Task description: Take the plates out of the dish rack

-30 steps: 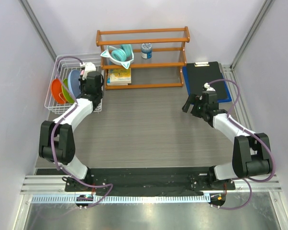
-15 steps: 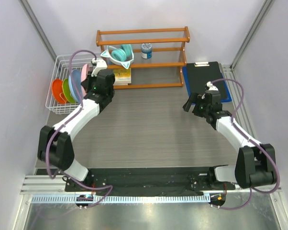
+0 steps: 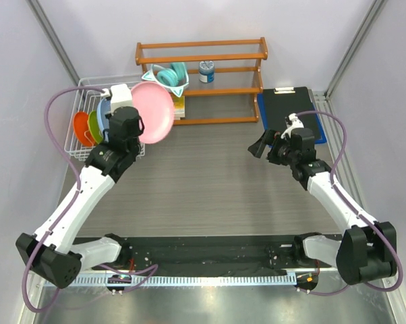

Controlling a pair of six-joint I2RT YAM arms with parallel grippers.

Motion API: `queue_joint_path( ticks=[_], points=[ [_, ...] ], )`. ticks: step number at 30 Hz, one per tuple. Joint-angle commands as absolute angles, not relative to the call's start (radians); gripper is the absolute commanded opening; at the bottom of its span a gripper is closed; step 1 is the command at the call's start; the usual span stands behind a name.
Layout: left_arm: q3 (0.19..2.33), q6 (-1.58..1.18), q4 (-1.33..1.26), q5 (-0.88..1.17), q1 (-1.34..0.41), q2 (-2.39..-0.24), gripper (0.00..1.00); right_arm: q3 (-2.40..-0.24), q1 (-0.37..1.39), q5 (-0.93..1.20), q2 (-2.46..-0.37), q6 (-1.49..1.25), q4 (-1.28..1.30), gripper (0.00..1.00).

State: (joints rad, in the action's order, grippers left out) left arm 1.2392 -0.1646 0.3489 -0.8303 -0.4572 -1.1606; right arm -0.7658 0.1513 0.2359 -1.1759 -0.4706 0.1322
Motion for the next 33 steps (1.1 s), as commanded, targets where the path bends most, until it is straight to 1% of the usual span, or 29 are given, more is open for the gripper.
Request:
queue_joint_path(
  ticks=[1, 2, 3, 6, 8, 13, 18, 22, 23, 25, 28, 29, 32, 33],
  points=[
    [1.162, -0.357, 0.396, -0.52, -0.469, -1.152, 0.0, -0.77, 0.215, 0.324, -1.112, -0.518, 0.032, 1.0],
    [1.148, -0.377, 0.37, -0.485, -0.471, -1.152, 0.0, -0.772, 0.245, 0.321, -1.112, -0.52, 0.011, 1.0],
    [1.132, -0.42, 0.356, -0.404, -0.471, -1.157, 0.0, -0.776, 0.265, 0.324, -1.123, -0.522, 0.005, 1.0],
    [1.097, -0.466, 0.321, -0.303, -0.48, -1.187, 0.0, -0.793, 0.339, 0.315, -1.158, -0.529, -0.037, 1.0],
    [1.085, -0.502, 0.298, -0.275, -0.491, -1.204, 0.0, -0.789, 0.383, 0.302, -1.175, -0.551, -0.067, 1.0],
    [1.032, -0.57, 0.227, -0.149, -0.497, -1.215, 0.0, -0.772, 0.422, 0.304, -1.23, -0.577, -0.141, 0.99],
    [0.99, -0.601, 0.181, -0.086, -0.505, -1.232, 0.0, -0.779, 0.442, 0.305, -1.273, -0.589, -0.167, 0.97],
    [0.937, -0.644, 0.106, -0.022, -0.512, -1.226, 0.0, -0.782, 0.448, 0.322, -1.324, -0.598, -0.195, 0.94],
    [0.933, -0.653, 0.101, -0.005, -0.515, -1.23, 0.0, -0.781, 0.448, 0.327, -1.342, -0.601, -0.213, 0.88],
    [0.92, -0.655, 0.095, -0.003, -0.525, -1.236, 0.0, -0.781, 0.451, 0.33, -1.356, -0.61, -0.23, 0.85],
    [0.899, -0.655, 0.084, 0.025, -0.534, -1.23, 0.0, -0.782, 0.453, 0.339, -1.382, -0.618, -0.242, 0.69],
    [0.894, -0.658, 0.081, 0.02, -0.535, -1.227, 0.0, -0.782, 0.454, 0.337, -1.388, -0.618, -0.241, 0.45],
    [0.884, -0.653, 0.098, 0.008, -0.535, -1.209, 0.0, -0.793, 0.454, 0.298, -1.39, -0.598, -0.172, 0.01],
    [0.882, -0.653, 0.104, -0.047, -0.535, -1.204, 0.03, -0.793, 0.454, 0.266, -1.376, -0.591, -0.158, 0.01]
  ],
)
